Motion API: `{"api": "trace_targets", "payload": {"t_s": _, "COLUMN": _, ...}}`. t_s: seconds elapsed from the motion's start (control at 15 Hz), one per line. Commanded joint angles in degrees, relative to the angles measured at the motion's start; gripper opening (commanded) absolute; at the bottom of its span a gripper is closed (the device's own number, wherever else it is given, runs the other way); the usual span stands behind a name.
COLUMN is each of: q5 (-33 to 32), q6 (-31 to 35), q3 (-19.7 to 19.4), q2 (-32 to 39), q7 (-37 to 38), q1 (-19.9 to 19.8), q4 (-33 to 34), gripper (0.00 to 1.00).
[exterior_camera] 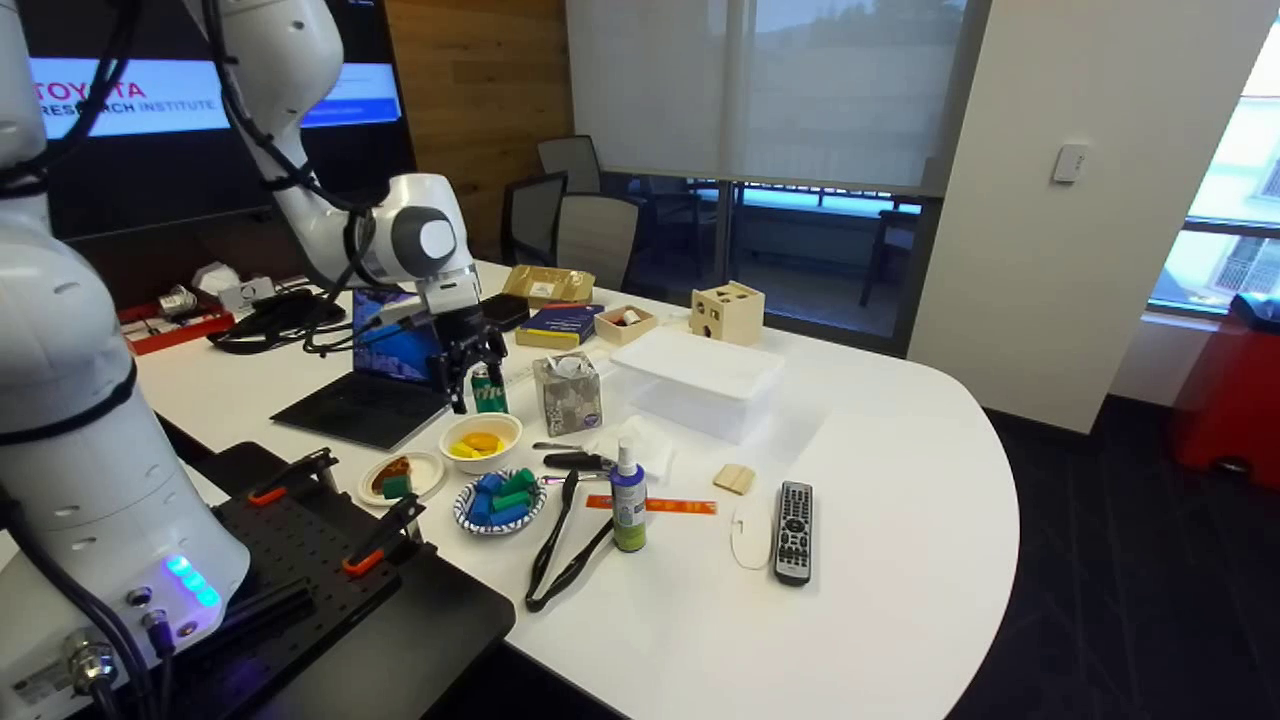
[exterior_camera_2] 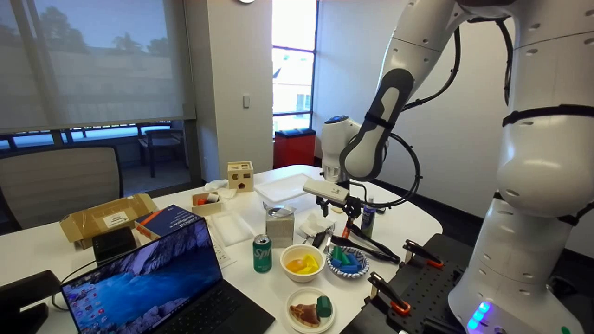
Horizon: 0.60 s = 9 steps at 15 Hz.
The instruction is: Transfer the blue block from one paper plate to another
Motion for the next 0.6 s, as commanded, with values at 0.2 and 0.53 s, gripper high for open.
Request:
{"api": "trace_targets", "payload": {"t_s": 0.2, "q5": -7.38, "q6": 11.44, "q3": -6.82, "q2": 11.76, "q7": 16.92, "q1": 6.76, "q4": 2.16, "gripper": 1.00}}
{"api": "trace_targets", "payload": {"t_s": 0.53, "q5": -7.51, "q6": 19.91, "q3": -12.01, "q2": 19.63, "q7": 20.16, "q1": 12.13, "q4": 2.76, "gripper": 1.00}}
